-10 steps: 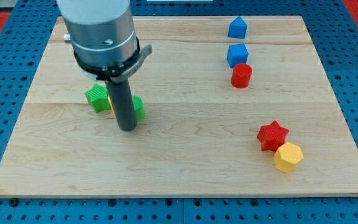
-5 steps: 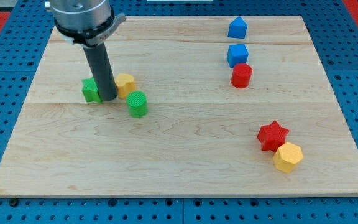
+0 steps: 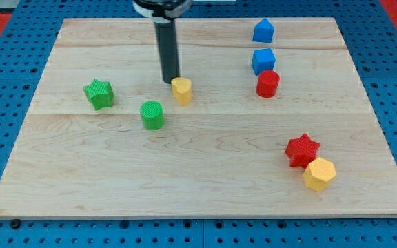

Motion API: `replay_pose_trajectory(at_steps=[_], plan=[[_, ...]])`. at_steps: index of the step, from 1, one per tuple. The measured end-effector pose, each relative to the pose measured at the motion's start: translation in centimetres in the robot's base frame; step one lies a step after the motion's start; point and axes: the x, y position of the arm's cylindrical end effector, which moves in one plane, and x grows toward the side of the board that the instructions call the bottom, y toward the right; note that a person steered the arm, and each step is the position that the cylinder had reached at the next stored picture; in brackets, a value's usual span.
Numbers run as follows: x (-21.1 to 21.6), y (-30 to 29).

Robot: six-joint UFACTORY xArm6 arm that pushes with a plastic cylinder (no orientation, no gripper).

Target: Move the yellow heart towards the red star

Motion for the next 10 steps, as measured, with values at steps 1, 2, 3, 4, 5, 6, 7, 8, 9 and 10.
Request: replay_pose_trajectory(at_steps=[1, 2, 3, 4, 5, 6, 7, 8, 9, 10], plan=[[4.2, 1.9], [7.2, 2.0], [11.4, 3.4], [15.0, 5.8], [15.3, 7.5], [14.4, 7.8], [13.3, 8.1], [13.7, 11.7], [14.9, 14.0], [15.0, 14.0]])
